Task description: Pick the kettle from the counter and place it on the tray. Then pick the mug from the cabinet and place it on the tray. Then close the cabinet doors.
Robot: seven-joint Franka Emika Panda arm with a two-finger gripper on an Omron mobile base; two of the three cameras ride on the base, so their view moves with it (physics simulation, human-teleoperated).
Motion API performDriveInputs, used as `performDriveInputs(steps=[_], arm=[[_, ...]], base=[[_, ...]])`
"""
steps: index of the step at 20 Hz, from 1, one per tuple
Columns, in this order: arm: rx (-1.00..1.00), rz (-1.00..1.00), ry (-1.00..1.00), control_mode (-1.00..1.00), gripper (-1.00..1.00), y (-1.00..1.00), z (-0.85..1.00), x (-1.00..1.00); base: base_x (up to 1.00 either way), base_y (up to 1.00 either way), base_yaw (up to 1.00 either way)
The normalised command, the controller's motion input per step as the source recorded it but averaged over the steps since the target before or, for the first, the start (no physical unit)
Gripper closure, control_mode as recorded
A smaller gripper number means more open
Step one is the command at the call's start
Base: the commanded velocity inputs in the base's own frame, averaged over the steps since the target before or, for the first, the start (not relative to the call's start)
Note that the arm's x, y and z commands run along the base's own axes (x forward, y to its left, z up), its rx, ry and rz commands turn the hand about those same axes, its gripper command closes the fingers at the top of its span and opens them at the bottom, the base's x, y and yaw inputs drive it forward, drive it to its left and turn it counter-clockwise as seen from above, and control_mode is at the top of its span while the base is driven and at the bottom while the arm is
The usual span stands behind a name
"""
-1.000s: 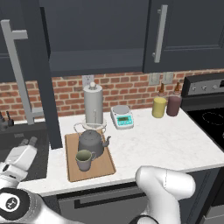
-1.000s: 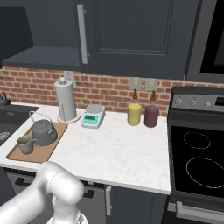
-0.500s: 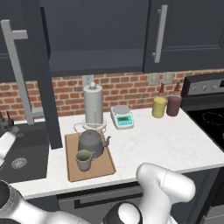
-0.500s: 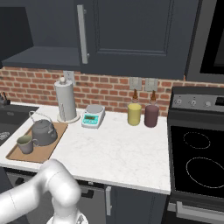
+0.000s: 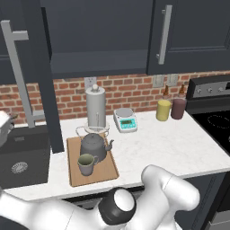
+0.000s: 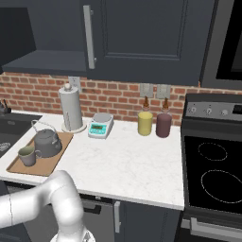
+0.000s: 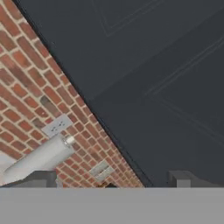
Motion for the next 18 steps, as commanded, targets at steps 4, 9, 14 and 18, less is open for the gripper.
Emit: performDriveInputs(steps=[4,9,14,18], arm=[[0.02,-0.01,0.08,-1.0,-1.0,-0.66,0.28,0.0],[0.06,0.0,0.02,-1.0,-1.0,-0.84,0.08,0.0],[0.08,0.0,0.0,-1.0,-1.0,-0.93,0.1,0.0],[0.06,0.0,0.0,-1.0,-1.0,-0.94,0.23,0.01]], base=[[0.0,0.0,0.0],[0.0,0.0,0.0],[0.0,0.0,0.0],[0.0,0.0,0.0]])
